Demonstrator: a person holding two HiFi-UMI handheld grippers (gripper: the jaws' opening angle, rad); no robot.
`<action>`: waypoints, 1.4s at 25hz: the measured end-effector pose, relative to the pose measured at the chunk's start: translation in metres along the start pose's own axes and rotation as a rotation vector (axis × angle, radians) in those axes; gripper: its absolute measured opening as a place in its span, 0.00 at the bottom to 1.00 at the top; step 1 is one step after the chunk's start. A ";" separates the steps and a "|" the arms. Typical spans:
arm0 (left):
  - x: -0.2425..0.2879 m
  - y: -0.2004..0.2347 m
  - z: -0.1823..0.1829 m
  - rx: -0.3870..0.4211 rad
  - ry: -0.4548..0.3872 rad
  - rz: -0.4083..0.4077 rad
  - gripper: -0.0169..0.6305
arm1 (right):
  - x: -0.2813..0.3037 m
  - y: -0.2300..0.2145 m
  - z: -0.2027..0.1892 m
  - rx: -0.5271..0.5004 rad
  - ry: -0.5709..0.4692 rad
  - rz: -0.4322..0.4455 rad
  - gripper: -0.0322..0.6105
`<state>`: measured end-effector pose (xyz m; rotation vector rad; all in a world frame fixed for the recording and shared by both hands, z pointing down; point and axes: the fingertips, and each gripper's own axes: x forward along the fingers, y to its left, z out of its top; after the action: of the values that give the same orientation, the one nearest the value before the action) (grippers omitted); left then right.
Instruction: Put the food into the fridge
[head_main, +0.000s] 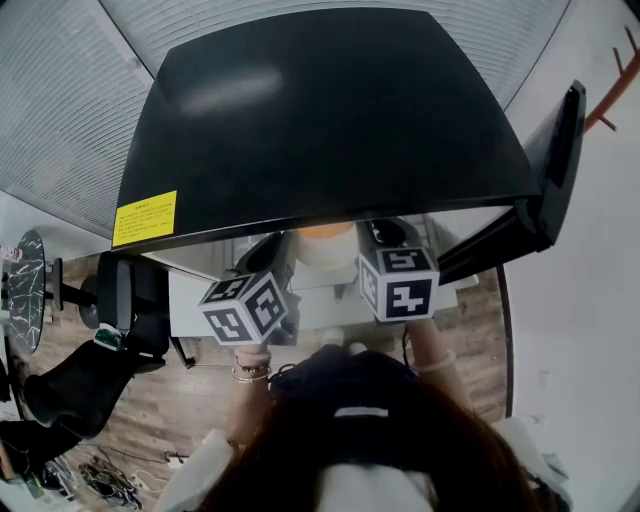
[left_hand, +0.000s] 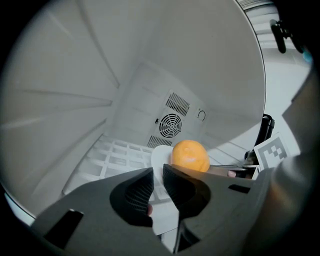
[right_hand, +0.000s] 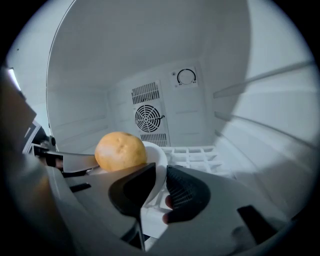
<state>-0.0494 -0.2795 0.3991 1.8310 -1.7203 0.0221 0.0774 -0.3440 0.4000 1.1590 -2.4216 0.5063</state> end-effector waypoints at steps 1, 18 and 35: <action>0.000 0.000 0.000 0.004 0.003 0.004 0.12 | 0.000 0.000 0.000 -0.002 0.005 -0.002 0.16; 0.004 0.006 -0.004 0.052 0.072 0.077 0.14 | 0.004 0.003 -0.002 -0.090 0.036 -0.033 0.16; 0.000 0.005 -0.006 0.061 0.076 0.049 0.14 | -0.001 0.002 -0.005 -0.097 -0.001 -0.030 0.17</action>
<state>-0.0514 -0.2770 0.4062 1.8067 -1.7284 0.1640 0.0777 -0.3399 0.4030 1.1524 -2.3978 0.3745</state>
